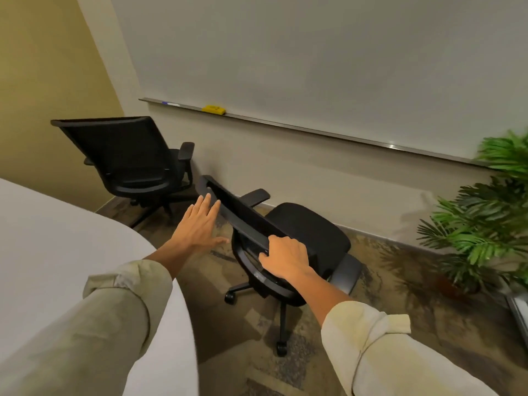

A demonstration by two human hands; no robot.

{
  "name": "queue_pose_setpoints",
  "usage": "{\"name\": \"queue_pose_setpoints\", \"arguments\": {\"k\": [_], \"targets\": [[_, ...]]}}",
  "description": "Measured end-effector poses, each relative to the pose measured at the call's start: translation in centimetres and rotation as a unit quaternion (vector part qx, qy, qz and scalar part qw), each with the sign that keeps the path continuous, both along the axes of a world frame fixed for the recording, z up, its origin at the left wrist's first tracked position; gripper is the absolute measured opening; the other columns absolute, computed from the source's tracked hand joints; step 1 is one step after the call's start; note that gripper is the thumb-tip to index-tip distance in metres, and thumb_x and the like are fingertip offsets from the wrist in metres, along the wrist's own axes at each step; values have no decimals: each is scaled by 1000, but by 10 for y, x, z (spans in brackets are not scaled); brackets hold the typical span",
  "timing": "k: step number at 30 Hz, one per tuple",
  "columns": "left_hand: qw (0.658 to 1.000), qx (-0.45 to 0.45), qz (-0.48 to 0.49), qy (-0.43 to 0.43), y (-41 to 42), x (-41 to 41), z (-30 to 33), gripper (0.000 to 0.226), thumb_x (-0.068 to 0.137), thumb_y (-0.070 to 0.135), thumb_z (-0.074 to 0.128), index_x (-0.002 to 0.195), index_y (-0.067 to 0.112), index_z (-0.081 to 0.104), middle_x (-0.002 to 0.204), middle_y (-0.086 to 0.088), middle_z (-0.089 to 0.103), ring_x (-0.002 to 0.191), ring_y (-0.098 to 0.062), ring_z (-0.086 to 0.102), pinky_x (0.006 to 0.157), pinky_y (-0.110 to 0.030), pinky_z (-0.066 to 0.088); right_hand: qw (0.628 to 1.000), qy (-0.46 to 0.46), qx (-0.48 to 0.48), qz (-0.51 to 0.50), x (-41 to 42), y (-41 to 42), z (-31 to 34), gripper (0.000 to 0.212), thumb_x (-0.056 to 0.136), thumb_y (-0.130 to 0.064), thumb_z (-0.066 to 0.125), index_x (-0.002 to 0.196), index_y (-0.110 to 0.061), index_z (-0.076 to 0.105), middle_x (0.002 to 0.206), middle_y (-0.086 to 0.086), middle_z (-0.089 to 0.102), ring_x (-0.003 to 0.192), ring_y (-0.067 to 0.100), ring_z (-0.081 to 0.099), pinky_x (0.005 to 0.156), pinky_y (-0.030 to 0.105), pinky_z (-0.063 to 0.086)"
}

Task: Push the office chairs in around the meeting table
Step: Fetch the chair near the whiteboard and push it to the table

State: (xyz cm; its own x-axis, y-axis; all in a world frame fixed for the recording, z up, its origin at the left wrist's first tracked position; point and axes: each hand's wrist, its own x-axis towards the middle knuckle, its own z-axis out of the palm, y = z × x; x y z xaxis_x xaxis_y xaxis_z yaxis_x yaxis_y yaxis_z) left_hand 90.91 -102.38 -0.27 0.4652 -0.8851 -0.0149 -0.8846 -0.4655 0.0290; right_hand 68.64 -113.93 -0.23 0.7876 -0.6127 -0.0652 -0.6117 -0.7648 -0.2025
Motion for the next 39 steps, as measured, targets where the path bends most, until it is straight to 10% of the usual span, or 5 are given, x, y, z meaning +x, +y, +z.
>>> {"name": "queue_pose_setpoints", "arguments": {"k": [5,10,25,39], "targets": [[998,46,-37,-31,-11,-67,-8,93,82,63,65,153,16,24,160,-14,22,149,-35,14,122,-51,14,1000,7,-22,9,-85,-29,-4,30,92,-50,58,86,-20,59,73,-1,59,71,24,61,58,32,43],[997,63,-16,-44,-10,-135,2,28,85,53,62,95,28,57,103,2,69,81,-15,57,81,-31,45,997,23,-39,67,-169,-57,-4,30,91,-50,59,92,-20,65,79,1,64,75,26,64,61,34,46],[982,167,84,41,77,-314,12,25,81,56,58,80,31,53,62,17,46,54,-6,48,49,-16,33,946,-13,-99,307,-292,-69,-5,32,80,-55,54,62,-28,53,53,-9,43,48,15,41,48,27,21],[976,148,141,72,33,-336,18,20,87,51,61,86,30,59,72,14,54,62,-8,55,56,-12,39,910,-40,-99,401,-270,-146,-5,33,77,-55,52,59,-27,49,52,-10,45,47,13,41,47,27,20]]}}
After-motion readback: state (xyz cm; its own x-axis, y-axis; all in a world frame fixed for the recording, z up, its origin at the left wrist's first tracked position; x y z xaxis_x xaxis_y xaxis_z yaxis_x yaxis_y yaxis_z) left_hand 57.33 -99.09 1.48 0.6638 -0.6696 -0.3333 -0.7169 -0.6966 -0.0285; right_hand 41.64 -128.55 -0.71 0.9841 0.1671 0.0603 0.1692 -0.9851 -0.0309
